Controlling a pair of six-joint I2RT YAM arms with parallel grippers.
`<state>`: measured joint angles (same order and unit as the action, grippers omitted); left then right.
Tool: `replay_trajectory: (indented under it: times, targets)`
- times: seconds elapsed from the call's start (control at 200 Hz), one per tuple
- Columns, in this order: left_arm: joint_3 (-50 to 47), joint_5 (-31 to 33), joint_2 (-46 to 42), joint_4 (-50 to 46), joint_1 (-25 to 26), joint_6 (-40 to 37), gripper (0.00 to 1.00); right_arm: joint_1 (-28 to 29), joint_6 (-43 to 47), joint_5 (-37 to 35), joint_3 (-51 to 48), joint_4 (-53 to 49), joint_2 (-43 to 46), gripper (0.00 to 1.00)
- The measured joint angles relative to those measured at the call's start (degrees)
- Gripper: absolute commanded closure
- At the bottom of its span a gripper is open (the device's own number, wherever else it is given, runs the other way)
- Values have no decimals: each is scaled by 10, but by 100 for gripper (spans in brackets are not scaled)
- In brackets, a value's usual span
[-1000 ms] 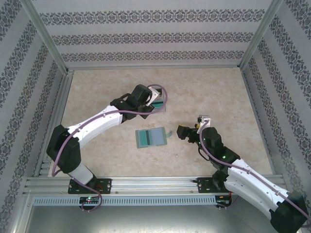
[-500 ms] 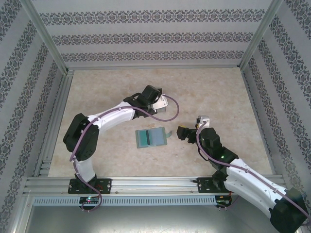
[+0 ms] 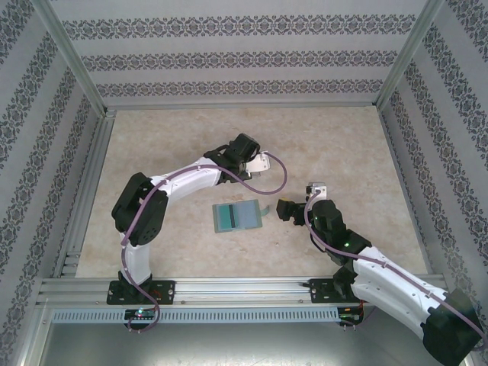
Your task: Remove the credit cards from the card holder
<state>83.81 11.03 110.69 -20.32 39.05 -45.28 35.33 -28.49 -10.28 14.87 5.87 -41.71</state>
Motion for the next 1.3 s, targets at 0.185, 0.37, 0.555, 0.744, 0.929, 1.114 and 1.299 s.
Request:
replay_trajectory:
  times: [0.185,0.37,0.555,0.744,0.929,1.114,1.299]
  targets:
    - [1,2,13,0,0,-5,100,0,0,0,0,0,-1,2]
    - [2,9,35,0,0,-10,94,0,0,0,0,0,-2,2]
    - [22,24,50,0,0,-12,79,0,0,0,0,0,-8,2]
    - [36,38,59,1,0,-12,77,0,0,0,1,0,-8,2]
    - [41,48,72,2,-1,-12,75,0,0,0,1,0,-8,2]
    - [46,56,80,2,-2,-6,75,-3,0,0,1,0,-8,2]
    - [47,44,61,-7,-2,40,49,-4,0,0,1,0,-8,2]
